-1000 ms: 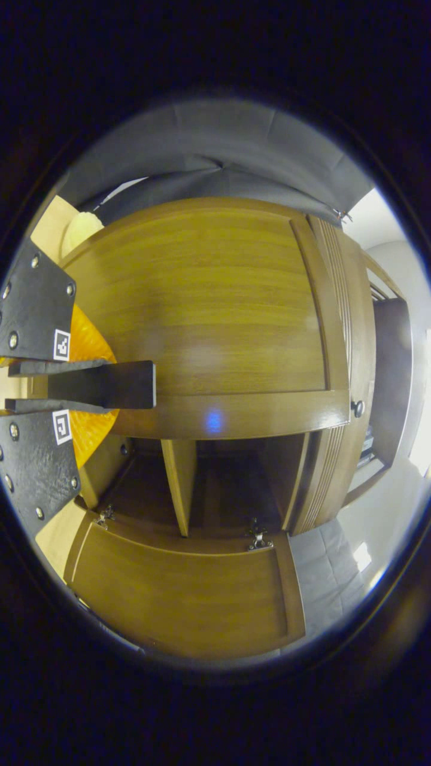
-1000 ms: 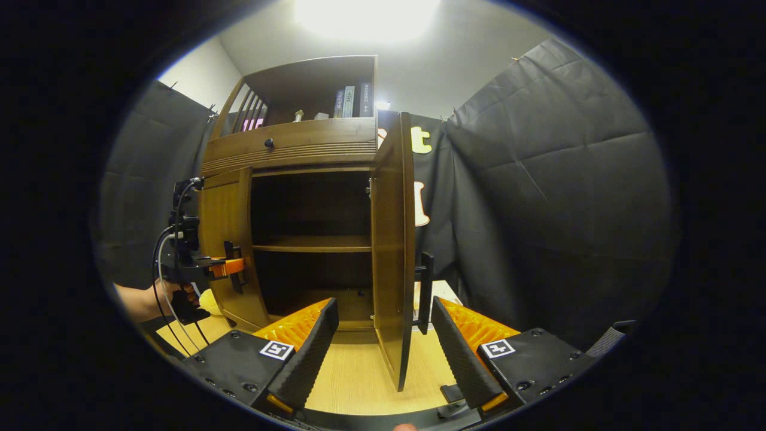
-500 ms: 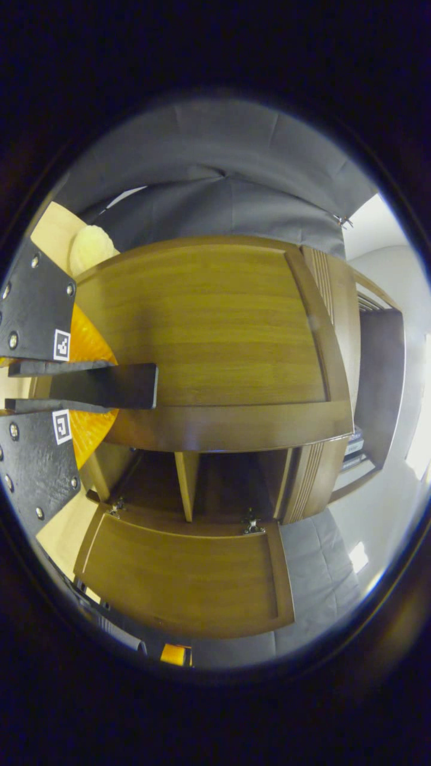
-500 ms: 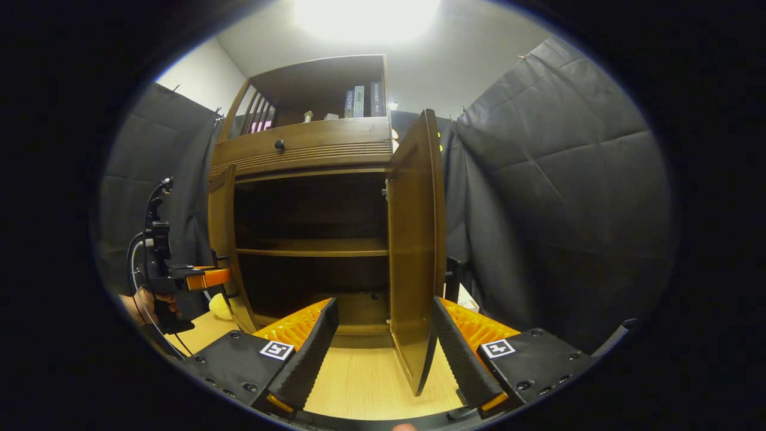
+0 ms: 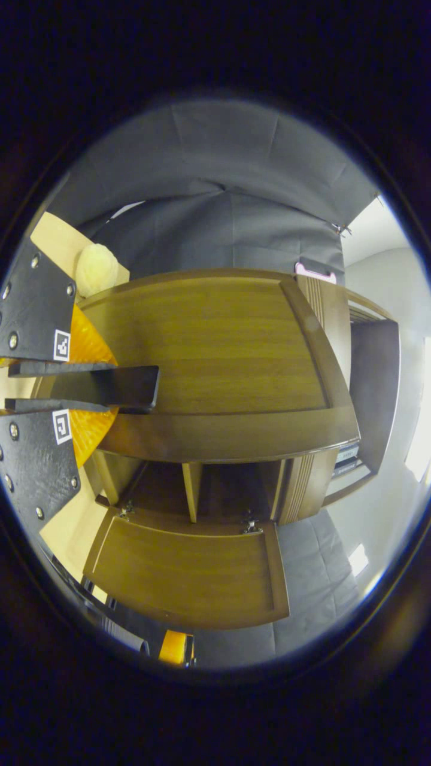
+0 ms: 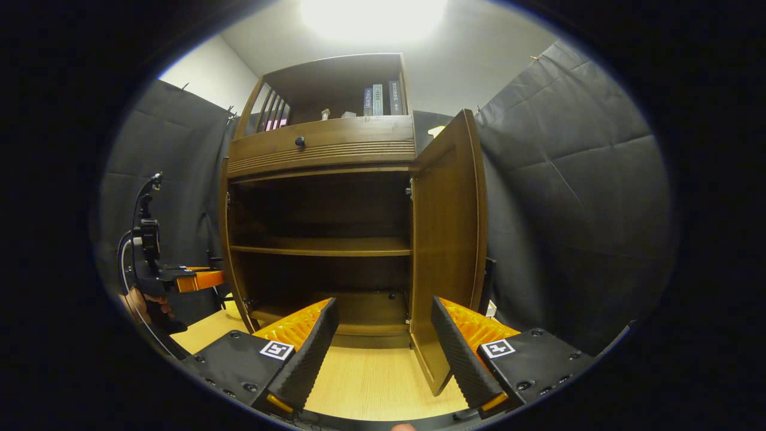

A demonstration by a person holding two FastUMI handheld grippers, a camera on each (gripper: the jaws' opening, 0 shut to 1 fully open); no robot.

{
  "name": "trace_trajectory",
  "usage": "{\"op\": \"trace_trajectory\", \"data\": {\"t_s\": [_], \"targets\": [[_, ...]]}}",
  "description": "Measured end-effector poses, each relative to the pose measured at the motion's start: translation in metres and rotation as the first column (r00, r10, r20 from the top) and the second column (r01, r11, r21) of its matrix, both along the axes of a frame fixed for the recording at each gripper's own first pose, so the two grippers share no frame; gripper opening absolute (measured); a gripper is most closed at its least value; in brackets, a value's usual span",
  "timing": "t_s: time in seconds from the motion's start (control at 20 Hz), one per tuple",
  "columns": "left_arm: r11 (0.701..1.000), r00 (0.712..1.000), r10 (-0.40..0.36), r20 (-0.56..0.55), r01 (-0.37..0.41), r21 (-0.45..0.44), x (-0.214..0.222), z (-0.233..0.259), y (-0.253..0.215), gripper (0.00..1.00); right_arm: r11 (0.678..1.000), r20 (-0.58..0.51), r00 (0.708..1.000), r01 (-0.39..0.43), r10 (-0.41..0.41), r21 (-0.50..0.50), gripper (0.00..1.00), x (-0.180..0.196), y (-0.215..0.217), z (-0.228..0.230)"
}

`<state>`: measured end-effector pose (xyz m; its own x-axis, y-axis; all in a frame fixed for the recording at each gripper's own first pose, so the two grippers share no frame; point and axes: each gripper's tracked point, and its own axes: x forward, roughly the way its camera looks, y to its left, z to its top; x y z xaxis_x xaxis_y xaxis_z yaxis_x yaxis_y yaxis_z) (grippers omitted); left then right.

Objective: Open the right door of the double-door shoe cabinet with the right hand, and open the left door with the left hand.

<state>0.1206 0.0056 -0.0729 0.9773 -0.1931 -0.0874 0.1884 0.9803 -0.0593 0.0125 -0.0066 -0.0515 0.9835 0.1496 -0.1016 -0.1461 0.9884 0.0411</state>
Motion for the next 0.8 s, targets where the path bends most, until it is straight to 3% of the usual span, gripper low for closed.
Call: {"op": "trace_trajectory", "data": {"t_s": [0.15,0.2,0.35,0.4,0.45,0.6,0.8], "targets": [[1.000,1.000,0.022,-0.007,-0.022,0.005,-0.012,-0.002,0.019,0.17,1.000,0.001,1.000,-0.016,0.016,0.003,0.98,-0.004,0.009,-0.001],[1.000,1.000,0.027,-0.008,-0.027,0.010,-0.017,-0.002,0.024,0.12,1.000,0.002,1.000,-0.023,0.023,0.002,0.98,-0.004,0.013,0.000],[0.999,0.999,0.039,-0.011,-0.039,0.035,-0.026,-0.002,0.040,0.14,0.999,-0.001,0.999,-0.047,0.047,0.002,0.98,-0.004,0.025,-0.001],[0.998,0.999,0.045,-0.012,-0.045,0.037,-0.029,-0.002,0.045,0.17,0.998,-0.002,0.998,-0.056,0.056,0.004,0.93,-0.004,0.030,-0.001],[0.998,0.998,0.054,-0.014,-0.053,0.034,-0.031,-0.002,0.050,0.17,0.998,-0.002,0.998,-0.063,0.063,0.007,0.98,-0.004,0.033,-0.001],[0.995,0.996,0.087,-0.012,-0.086,0.041,-0.039,-0.002,0.067,0.11,0.996,0.004,0.996,-0.089,0.089,0.005,0.98,-0.006,0.046,0.001],[0.986,0.988,0.152,0.009,-0.153,0.060,-0.050,0.002,0.102,0.13,0.994,0.008,0.994,-0.112,0.112,0.010,0.98,-0.004,0.061,0.003]]}}
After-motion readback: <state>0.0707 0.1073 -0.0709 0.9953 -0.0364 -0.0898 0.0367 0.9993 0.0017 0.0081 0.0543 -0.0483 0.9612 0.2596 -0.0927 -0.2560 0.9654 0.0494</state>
